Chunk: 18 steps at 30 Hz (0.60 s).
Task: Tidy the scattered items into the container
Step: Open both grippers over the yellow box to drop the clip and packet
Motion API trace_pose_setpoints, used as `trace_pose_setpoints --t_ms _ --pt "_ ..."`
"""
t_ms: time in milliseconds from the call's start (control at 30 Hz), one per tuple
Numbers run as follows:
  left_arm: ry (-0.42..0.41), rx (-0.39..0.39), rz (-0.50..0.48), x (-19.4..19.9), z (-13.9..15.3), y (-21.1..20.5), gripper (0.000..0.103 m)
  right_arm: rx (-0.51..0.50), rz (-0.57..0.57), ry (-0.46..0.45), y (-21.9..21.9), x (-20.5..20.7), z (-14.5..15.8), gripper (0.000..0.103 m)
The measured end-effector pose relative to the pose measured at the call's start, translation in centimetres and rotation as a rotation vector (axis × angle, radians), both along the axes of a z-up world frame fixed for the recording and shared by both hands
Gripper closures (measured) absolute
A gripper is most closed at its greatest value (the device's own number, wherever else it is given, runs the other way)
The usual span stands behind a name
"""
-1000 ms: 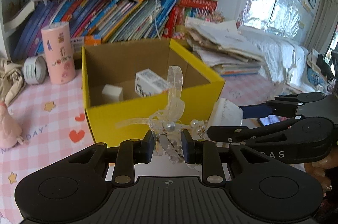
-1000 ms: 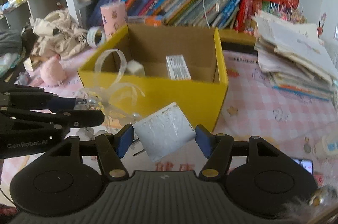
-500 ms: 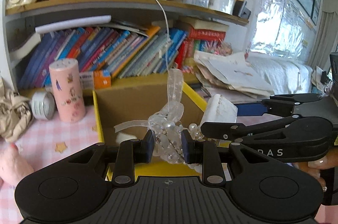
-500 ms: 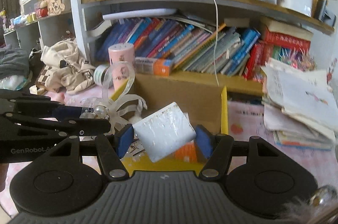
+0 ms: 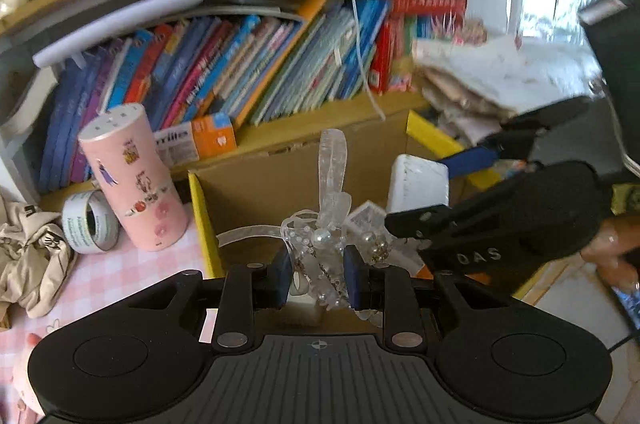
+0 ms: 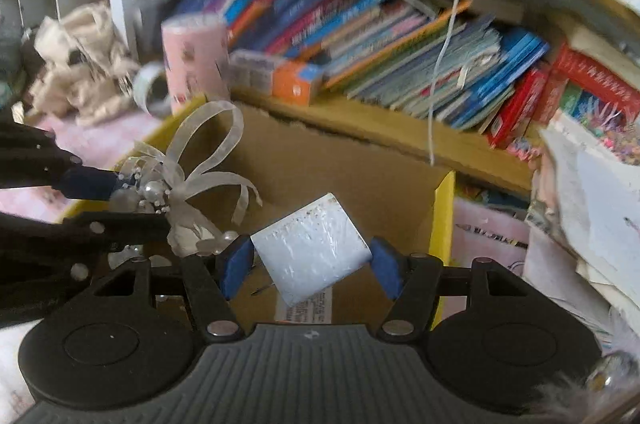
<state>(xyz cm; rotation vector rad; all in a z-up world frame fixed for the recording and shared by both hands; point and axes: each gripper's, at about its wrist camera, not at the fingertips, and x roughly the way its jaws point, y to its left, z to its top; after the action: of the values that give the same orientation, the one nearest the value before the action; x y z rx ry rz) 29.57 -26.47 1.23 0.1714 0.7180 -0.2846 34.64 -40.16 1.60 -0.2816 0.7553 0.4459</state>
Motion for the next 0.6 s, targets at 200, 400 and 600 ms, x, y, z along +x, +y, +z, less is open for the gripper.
trace_pose_setpoints --t_ms 200,400,600 --pt "0.046 0.028 -0.001 1.0 -1.5 -0.2 0.077 -0.052 0.039 0.061 1.0 2.5 -2.1 0.041" --pt "0.049 0.061 -0.005 1.3 -1.9 -0.4 0.075 -0.061 0.059 0.101 1.5 3.9 -2.8 0.041" --pt "0.021 0.088 0.013 0.8 -1.6 -0.5 0.052 -0.078 0.066 0.116 2.1 4.7 -2.6 0.041"
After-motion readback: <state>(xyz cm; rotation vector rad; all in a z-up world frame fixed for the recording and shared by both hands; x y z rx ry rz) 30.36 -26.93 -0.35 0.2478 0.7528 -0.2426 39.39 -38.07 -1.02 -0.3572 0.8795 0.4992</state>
